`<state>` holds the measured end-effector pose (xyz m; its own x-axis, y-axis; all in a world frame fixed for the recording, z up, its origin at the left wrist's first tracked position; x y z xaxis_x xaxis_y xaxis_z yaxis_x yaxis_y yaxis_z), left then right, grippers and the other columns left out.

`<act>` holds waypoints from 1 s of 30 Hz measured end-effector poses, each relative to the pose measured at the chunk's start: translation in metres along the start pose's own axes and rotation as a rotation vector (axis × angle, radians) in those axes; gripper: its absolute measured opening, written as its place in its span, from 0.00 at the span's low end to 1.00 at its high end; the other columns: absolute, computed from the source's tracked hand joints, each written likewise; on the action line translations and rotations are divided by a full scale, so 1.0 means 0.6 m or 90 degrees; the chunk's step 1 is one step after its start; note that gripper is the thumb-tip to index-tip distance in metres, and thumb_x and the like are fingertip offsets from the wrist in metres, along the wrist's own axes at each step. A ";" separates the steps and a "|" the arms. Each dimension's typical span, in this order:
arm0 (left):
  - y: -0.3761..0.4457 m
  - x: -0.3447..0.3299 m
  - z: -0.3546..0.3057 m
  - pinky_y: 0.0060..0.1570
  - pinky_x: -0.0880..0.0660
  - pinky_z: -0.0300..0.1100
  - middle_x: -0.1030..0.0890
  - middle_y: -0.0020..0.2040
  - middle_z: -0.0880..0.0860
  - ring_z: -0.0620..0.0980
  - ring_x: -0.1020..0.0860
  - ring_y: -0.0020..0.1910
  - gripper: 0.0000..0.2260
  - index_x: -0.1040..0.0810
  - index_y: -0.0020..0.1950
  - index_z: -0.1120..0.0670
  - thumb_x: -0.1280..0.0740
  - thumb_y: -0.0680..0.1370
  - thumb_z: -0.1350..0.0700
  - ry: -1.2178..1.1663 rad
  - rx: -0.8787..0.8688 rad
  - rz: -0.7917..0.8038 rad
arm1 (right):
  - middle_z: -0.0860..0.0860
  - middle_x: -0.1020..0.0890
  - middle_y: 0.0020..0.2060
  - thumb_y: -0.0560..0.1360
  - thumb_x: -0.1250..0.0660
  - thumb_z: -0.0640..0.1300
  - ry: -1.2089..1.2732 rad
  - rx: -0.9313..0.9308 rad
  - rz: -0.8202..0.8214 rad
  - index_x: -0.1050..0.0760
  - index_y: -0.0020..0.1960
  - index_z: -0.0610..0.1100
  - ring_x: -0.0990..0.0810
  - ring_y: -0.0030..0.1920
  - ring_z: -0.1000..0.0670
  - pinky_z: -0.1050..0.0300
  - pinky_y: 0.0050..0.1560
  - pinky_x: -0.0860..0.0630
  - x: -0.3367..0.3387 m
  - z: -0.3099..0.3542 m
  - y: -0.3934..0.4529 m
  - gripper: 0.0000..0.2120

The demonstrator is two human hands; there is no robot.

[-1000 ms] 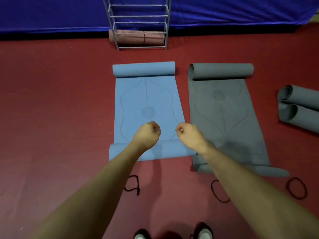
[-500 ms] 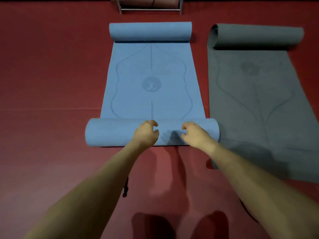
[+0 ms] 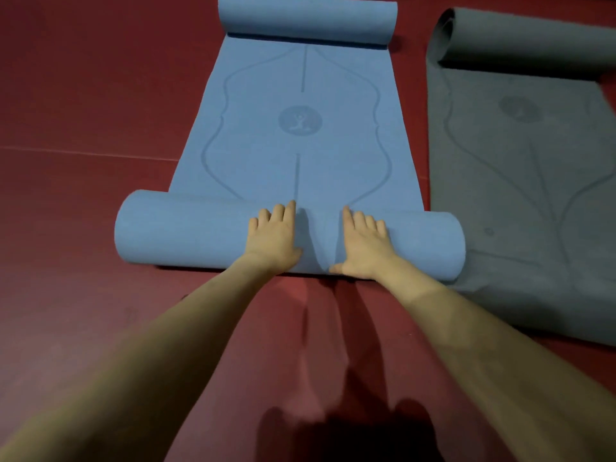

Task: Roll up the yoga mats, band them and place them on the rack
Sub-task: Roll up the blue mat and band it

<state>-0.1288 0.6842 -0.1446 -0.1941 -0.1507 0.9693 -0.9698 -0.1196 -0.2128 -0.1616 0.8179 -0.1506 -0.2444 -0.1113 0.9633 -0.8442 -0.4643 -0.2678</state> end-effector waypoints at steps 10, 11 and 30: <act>-0.071 -0.041 0.000 0.61 0.38 0.47 0.35 0.65 0.54 0.55 0.34 0.63 0.33 0.40 0.67 0.55 0.29 0.67 0.52 0.121 -0.059 -0.034 | 0.43 0.34 0.67 0.64 0.27 0.52 0.007 0.051 -0.051 0.40 0.67 0.39 0.36 0.69 0.44 0.52 0.69 0.45 -0.020 0.036 -0.053 0.38; -0.078 -0.042 0.000 0.60 0.37 0.47 0.35 0.65 0.53 0.55 0.34 0.62 0.35 0.42 0.70 0.55 0.29 0.68 0.52 0.141 -0.063 -0.038 | 0.44 0.33 0.65 0.65 0.27 0.52 0.008 0.049 -0.055 0.40 0.67 0.40 0.35 0.67 0.44 0.52 0.67 0.43 -0.021 0.039 -0.058 0.38; -0.124 -0.034 0.015 0.51 0.36 0.45 0.30 0.56 0.54 0.55 0.30 0.54 0.28 0.35 0.61 0.55 0.28 0.66 0.48 0.203 -0.142 -0.071 | 0.47 0.22 0.47 0.58 0.26 0.42 -0.116 -0.009 -0.148 0.29 0.60 0.42 0.24 0.48 0.43 0.50 0.50 0.31 -0.010 0.104 -0.107 0.31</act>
<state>-0.0512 0.6872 -0.1494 -0.0876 0.1670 0.9821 -0.9890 0.1032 -0.1058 -0.0760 0.7936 -0.1381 0.0444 -0.1601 0.9861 -0.8742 -0.4839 -0.0392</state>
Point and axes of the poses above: each hand's wrist, its own y-axis towards the middle knuckle, its own x-axis out of the back of the hand, z = x × y, the point moved 10 cm from there along y, towards the middle knuckle
